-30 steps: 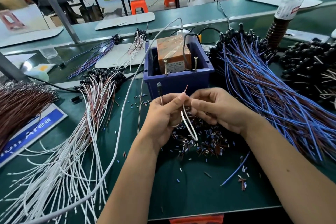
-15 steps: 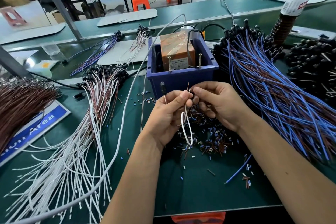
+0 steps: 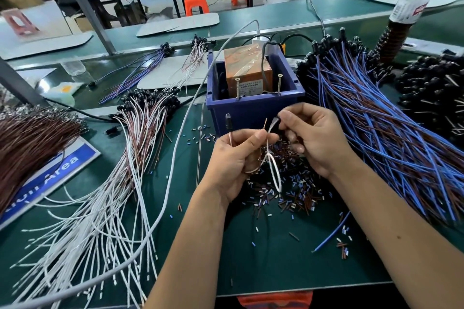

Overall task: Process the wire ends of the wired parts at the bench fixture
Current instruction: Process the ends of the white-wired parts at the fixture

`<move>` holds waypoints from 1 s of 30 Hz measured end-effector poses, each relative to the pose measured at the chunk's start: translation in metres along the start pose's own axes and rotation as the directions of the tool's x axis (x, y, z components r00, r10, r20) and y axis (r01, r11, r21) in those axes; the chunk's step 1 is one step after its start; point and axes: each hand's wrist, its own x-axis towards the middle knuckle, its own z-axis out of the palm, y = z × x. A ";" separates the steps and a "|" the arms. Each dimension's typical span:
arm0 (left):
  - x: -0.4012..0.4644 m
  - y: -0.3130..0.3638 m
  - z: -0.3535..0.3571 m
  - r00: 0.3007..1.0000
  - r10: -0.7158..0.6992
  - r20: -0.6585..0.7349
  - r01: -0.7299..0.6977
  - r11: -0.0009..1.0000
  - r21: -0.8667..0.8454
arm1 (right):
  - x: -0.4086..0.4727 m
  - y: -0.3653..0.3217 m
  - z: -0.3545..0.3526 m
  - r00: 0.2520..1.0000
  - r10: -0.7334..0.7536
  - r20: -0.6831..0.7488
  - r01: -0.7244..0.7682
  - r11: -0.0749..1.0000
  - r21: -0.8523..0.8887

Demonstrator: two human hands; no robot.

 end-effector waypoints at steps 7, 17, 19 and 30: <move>-0.004 0.004 0.005 0.988 0.125 -0.088 -0.124 0.992 0.013 | 0.001 -0.004 -0.008 0.999 0.028 -0.040 -0.032 0.995 -0.089; -0.010 0.008 0.021 0.933 0.267 -0.242 -0.268 0.963 0.030 | -0.013 0.003 0.013 0.917 0.130 0.377 -0.042 0.971 -0.234; -0.009 0.007 0.022 0.885 0.343 -0.314 -0.330 0.939 0.097 | -0.012 0.002 0.012 0.951 0.057 0.304 0.017 0.972 -0.235; 0.007 0.030 0.033 0.685 0.438 -0.582 -0.254 0.892 0.373 | -0.009 0.002 0.008 0.960 -0.280 -0.002 0.268 0.919 -0.291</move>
